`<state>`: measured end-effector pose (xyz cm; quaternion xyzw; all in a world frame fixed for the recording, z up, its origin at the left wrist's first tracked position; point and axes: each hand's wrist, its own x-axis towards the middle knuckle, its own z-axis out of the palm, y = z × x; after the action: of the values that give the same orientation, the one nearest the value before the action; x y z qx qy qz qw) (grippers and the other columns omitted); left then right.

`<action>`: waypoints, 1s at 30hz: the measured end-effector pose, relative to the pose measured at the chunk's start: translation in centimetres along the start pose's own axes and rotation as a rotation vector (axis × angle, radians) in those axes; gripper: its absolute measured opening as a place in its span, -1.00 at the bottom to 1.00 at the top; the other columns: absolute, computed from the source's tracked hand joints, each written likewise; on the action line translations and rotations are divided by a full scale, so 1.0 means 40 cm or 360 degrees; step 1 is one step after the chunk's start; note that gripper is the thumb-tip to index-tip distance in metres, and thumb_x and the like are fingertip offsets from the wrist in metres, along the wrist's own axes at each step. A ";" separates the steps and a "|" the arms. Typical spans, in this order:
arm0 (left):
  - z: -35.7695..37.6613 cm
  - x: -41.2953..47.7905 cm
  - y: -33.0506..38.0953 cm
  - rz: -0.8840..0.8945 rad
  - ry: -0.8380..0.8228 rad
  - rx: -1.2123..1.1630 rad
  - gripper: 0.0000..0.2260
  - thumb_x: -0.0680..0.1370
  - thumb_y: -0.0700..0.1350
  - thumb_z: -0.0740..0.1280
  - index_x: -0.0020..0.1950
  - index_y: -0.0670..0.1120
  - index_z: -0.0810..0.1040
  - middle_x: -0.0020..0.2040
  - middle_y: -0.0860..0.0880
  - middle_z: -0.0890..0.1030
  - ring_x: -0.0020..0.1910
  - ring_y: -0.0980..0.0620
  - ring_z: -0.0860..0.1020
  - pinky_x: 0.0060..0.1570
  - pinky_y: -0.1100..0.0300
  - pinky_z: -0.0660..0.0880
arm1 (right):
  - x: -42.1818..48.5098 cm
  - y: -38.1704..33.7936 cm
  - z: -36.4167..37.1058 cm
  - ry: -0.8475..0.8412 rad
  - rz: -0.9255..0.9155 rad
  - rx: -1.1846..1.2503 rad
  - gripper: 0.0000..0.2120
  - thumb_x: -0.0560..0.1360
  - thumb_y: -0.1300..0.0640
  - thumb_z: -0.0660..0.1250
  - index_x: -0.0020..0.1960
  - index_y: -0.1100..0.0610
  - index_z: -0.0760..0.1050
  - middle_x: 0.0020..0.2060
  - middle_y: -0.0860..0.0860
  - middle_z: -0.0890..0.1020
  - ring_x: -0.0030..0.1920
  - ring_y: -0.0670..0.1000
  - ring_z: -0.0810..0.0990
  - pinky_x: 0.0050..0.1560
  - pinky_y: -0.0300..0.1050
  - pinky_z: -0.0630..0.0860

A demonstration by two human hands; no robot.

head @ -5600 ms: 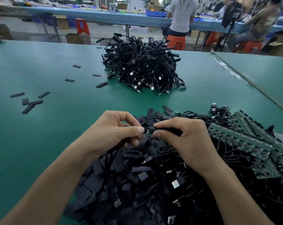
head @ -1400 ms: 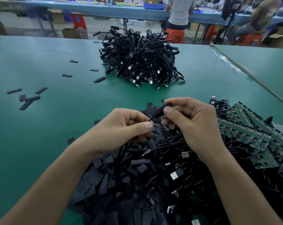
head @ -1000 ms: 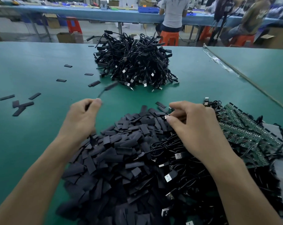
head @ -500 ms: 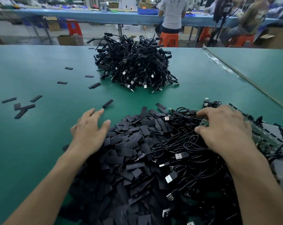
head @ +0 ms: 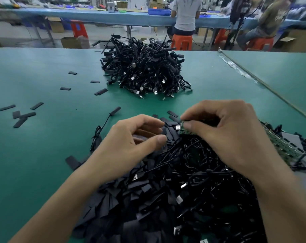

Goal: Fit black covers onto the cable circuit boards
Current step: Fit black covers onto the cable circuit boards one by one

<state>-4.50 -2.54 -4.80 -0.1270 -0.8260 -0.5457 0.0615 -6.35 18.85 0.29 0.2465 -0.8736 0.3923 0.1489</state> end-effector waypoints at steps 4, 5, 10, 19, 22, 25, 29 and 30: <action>0.039 -0.008 0.011 0.0083 0.0029 -0.0207 -0.90 0.47 0.04 0.44 -0.04 0.08 0.65 -0.21 0.11 0.68 -0.28 0.21 0.59 -0.24 0.37 0.49 | 0.002 0.000 0.037 -0.0021 -0.0062 0.0387 -0.79 0.36 0.22 0.58 -0.13 -0.07 0.67 -0.27 -0.22 0.69 -0.24 -0.26 0.65 -0.19 -0.48 0.45; 0.046 -0.010 0.011 0.0091 0.0061 -0.0243 -0.93 0.49 0.00 0.43 -0.06 0.05 0.65 -0.27 0.10 0.65 -0.37 0.20 0.52 -0.31 0.36 0.44 | 0.004 0.005 0.045 -0.0021 -0.0056 0.0436 -0.79 0.36 0.22 0.58 -0.12 -0.05 0.67 -0.26 -0.19 0.70 -0.23 -0.23 0.66 -0.17 -0.45 0.47; 0.057 -0.012 0.002 0.0132 0.0156 -0.0158 -0.96 0.52 -0.04 0.39 -0.06 0.04 0.62 -0.31 -0.09 0.60 -0.46 0.07 0.34 -0.48 0.06 0.25 | 0.010 0.032 0.059 -0.0033 0.0005 0.0278 -0.86 0.39 0.08 0.57 -0.09 -0.07 0.66 -0.23 -0.16 0.68 -0.16 -0.21 0.64 -0.10 -0.40 0.49; 0.052 -0.009 -0.004 0.0218 0.0206 -0.0054 -0.88 0.44 -0.04 0.47 -0.08 0.05 0.58 -0.22 0.07 0.60 -0.27 0.20 0.51 -0.26 0.25 0.47 | 0.008 0.035 0.069 -0.0167 0.0045 0.0046 -0.89 0.45 -0.07 0.49 -0.19 -0.06 0.64 -0.31 -0.27 0.60 -0.31 -0.19 0.52 -0.28 -0.21 0.35; 0.045 -0.008 -0.005 0.0220 0.0208 -0.0043 -0.81 0.39 0.12 0.48 -0.14 0.06 0.57 -0.27 0.06 0.59 -0.35 0.20 0.48 -0.32 0.27 0.46 | 0.007 0.029 0.064 -0.0254 0.0015 0.0069 -0.89 0.45 -0.09 0.47 -0.18 -0.07 0.64 -0.28 -0.29 0.62 -0.27 -0.20 0.56 -0.27 -0.24 0.39; 0.041 -0.005 -0.005 0.0204 0.0206 -0.0071 -0.78 0.37 0.10 0.57 -0.18 0.04 0.59 -0.35 0.12 0.59 -0.41 0.23 0.47 -0.38 0.35 0.43 | 0.009 0.030 0.056 -0.0344 -0.0006 0.0102 -0.93 0.47 -0.02 0.49 -0.16 -0.06 0.65 -0.26 -0.24 0.65 -0.23 -0.19 0.59 -0.24 -0.31 0.43; 0.034 -0.002 -0.007 0.0178 0.0162 -0.0117 -0.83 0.37 0.04 0.54 -0.18 0.04 0.61 -0.36 0.11 0.59 -0.42 0.23 0.46 -0.37 0.39 0.42 | 0.011 0.033 0.057 -0.0363 -0.0022 0.0161 -0.94 0.49 0.03 0.48 -0.15 -0.02 0.64 -0.26 -0.17 0.63 -0.19 -0.13 0.60 -0.16 -0.27 0.47; 0.032 -0.002 -0.007 0.0186 0.0130 -0.0139 -0.84 0.38 0.02 0.54 -0.17 0.02 0.61 -0.36 0.08 0.59 -0.40 0.21 0.47 -0.36 0.37 0.42 | 0.011 0.032 0.058 -0.0385 -0.0037 0.0169 -0.95 0.50 0.03 0.47 -0.14 -0.02 0.64 -0.24 -0.16 0.63 -0.17 -0.12 0.59 -0.12 -0.23 0.47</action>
<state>-4.44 -1.49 -5.56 -0.1551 -0.7895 -0.5813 0.1213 -7.56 17.70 -1.82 0.3096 -0.8603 0.4036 0.0337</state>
